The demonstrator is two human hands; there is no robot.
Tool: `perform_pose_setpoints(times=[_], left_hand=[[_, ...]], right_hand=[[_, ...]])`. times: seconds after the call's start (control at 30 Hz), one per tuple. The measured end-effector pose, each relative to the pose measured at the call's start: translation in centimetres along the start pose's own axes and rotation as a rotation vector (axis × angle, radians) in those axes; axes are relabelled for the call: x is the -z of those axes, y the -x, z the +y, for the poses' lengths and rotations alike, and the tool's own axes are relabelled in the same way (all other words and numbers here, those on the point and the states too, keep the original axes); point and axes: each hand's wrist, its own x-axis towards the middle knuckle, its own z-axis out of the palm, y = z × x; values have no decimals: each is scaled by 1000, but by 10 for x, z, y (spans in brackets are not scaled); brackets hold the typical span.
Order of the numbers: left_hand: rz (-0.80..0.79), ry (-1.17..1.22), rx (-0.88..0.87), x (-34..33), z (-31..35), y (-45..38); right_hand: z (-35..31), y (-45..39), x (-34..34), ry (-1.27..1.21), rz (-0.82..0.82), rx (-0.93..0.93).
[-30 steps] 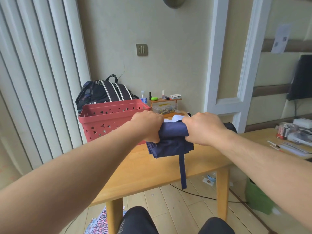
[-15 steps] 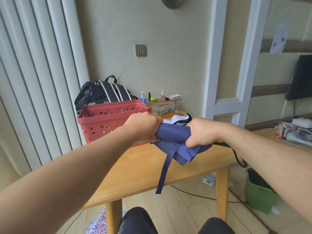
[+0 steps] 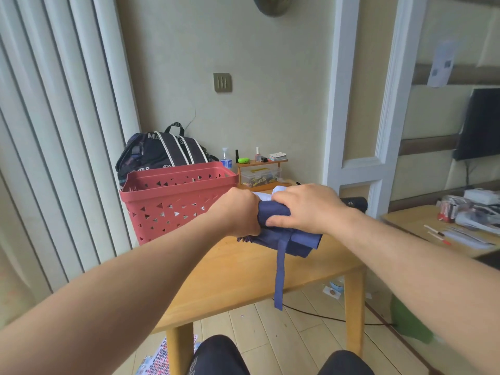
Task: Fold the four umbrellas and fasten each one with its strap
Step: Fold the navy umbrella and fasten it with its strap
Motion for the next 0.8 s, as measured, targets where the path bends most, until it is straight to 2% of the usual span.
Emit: perform_pose_setpoints(times=[0.13, 0.4, 0.47, 0.57, 0.7, 0.8], left_hand=[[-34, 138, 55, 2, -14, 7], [-141, 299, 44, -5, -16, 12], [-190, 296, 29, -2, -21, 15], [-250, 171, -6, 3, -23, 16], [-67, 192, -163, 9, -2, 8], [8, 54, -202, 6, 7, 4]], right_hand=[[32, 17, -5, 58, -33, -22], [32, 23, -4, 117, -113, -79], [25, 21, -1, 115, -148, -87], [11, 20, 6, 105, -194, -100], [-3, 11, 12, 25, -267, -121], [2, 11, 12, -173, -348, -161]])
